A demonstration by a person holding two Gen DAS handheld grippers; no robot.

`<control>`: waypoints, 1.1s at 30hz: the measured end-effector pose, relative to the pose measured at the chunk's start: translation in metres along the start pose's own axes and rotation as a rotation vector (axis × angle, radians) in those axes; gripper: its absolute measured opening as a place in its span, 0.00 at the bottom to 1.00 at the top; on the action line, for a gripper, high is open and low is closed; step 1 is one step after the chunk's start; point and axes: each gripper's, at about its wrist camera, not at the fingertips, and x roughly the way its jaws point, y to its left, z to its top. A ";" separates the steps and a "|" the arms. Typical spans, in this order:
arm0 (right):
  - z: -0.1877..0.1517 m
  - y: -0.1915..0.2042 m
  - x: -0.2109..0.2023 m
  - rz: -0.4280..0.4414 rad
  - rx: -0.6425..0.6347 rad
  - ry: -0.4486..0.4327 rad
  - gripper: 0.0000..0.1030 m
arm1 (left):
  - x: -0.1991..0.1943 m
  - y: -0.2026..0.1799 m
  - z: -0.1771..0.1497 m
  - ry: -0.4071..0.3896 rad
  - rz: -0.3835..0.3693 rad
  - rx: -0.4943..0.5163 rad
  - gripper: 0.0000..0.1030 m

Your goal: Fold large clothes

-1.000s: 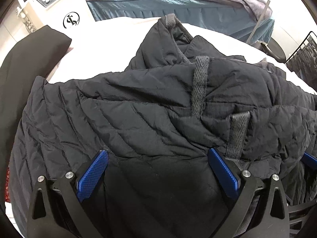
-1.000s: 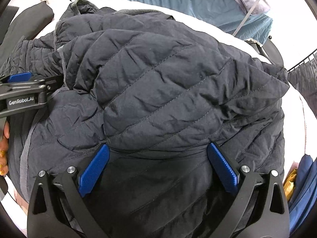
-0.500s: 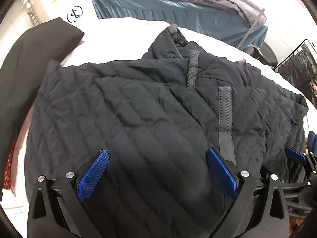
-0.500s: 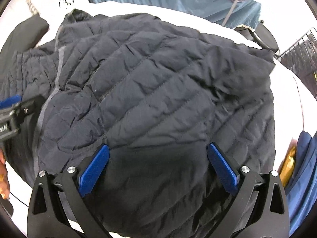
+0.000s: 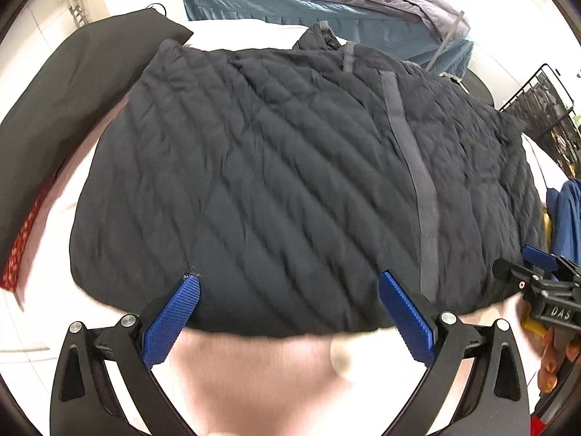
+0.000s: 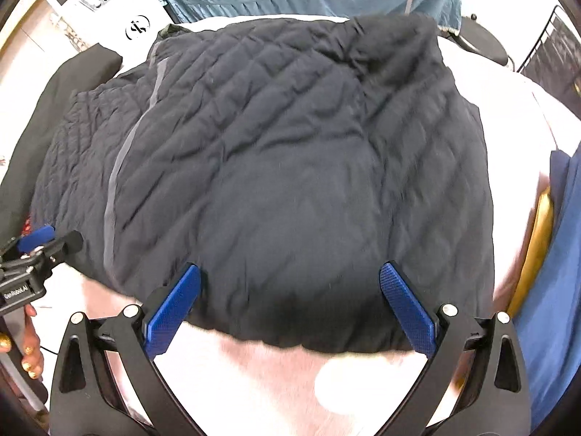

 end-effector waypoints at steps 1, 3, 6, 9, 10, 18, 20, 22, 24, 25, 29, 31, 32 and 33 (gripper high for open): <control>-0.007 0.000 -0.002 0.007 -0.005 0.007 0.94 | -0.001 0.000 -0.005 0.004 -0.003 -0.003 0.94; -0.018 -0.002 -0.002 0.013 -0.018 0.027 0.94 | -0.003 0.005 -0.016 0.021 0.000 -0.020 0.94; -0.031 -0.005 -0.003 0.014 -0.032 0.043 0.94 | -0.008 0.018 -0.029 0.021 -0.002 -0.060 0.94; -0.037 -0.011 -0.003 0.023 -0.015 0.066 0.94 | -0.016 0.034 -0.037 0.009 0.010 -0.090 0.94; -0.039 -0.013 -0.004 0.026 -0.009 0.063 0.94 | -0.018 0.039 -0.038 0.006 0.011 -0.098 0.94; -0.024 -0.024 -0.041 -0.049 -0.063 -0.100 0.94 | -0.049 0.096 -0.029 -0.060 -0.007 -0.202 0.94; -0.015 -0.034 -0.048 -0.066 -0.045 -0.137 0.94 | -0.054 0.117 -0.018 -0.078 -0.017 -0.243 0.94; -0.005 -0.046 -0.049 -0.080 -0.005 -0.151 0.94 | -0.053 0.132 -0.007 -0.082 -0.016 -0.286 0.94; 0.008 -0.060 -0.047 -0.056 0.049 -0.151 0.94 | -0.053 0.146 0.003 -0.088 -0.029 -0.326 0.94; 0.013 -0.068 -0.047 -0.043 0.072 -0.154 0.94 | -0.052 0.153 0.007 -0.091 -0.040 -0.348 0.94; 0.031 -0.093 -0.035 0.041 0.154 -0.127 0.94 | -0.042 0.182 0.013 -0.065 -0.102 -0.431 0.94; 0.036 -0.100 -0.027 0.071 0.167 -0.112 0.94 | -0.033 0.188 0.017 -0.045 -0.128 -0.454 0.94; 0.040 -0.104 -0.019 0.091 0.170 -0.095 0.94 | -0.027 0.192 0.019 -0.027 -0.148 -0.461 0.94; 0.041 -0.105 -0.014 0.094 0.171 -0.083 0.94 | -0.021 0.195 0.021 -0.003 -0.170 -0.465 0.94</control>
